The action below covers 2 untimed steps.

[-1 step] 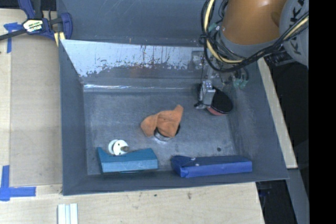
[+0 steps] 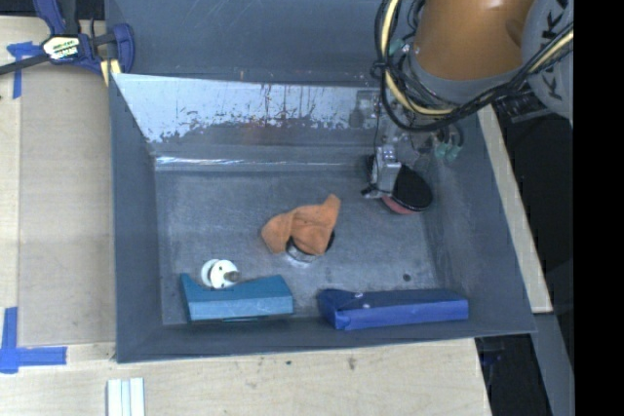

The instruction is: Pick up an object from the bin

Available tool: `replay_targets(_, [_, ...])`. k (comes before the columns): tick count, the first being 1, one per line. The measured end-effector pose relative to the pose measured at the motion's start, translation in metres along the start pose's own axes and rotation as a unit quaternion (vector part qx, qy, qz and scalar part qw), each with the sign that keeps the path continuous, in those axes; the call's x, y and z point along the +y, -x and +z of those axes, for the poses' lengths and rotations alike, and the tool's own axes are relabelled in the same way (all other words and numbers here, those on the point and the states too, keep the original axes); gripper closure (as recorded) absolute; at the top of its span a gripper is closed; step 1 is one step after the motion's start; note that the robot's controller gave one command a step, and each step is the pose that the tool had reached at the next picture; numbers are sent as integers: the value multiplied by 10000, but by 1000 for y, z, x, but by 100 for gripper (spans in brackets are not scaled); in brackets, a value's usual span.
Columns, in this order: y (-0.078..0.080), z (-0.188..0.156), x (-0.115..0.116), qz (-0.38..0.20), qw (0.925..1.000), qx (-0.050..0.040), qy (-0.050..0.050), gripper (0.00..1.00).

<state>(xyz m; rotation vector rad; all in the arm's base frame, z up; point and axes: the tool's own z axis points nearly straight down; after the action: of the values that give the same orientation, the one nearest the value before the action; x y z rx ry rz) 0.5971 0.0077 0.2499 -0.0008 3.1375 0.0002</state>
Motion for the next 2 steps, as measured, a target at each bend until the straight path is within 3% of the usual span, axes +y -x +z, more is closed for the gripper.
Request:
replay_targets(1, [4, 39, 17, -287, 9996, -31, -6, 0])
replay_targets(2, [-19, 105, 43, -1037, 9946, -9, 2, 0])
